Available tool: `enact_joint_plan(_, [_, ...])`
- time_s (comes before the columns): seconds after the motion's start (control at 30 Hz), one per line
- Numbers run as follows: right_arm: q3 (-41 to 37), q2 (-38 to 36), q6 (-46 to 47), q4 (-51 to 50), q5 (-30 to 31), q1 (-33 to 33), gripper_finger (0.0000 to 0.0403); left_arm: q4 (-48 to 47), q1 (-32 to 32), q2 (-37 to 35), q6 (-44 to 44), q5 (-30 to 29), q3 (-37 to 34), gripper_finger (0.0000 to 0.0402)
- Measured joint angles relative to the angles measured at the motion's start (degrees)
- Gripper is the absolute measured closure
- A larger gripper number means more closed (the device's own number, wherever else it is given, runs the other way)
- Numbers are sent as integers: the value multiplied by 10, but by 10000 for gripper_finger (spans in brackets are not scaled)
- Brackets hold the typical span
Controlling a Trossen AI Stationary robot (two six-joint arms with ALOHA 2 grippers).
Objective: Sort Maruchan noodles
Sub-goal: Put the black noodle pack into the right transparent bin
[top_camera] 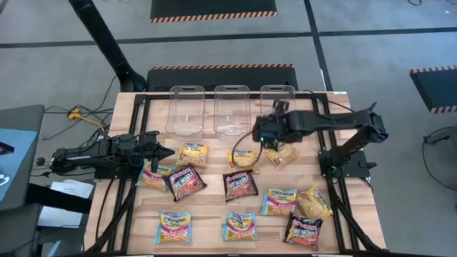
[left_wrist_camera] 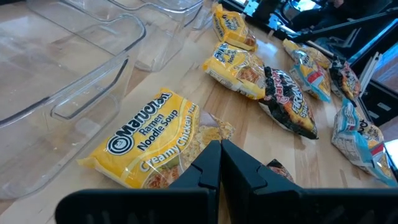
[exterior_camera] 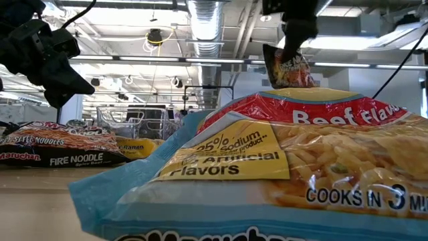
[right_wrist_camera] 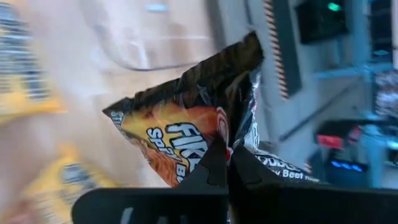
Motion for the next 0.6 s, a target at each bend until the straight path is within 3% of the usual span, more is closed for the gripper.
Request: enact_joint_plan(0.6, [0,0,-88,147,3,-259,399,0,0,0,1,0,0,401])
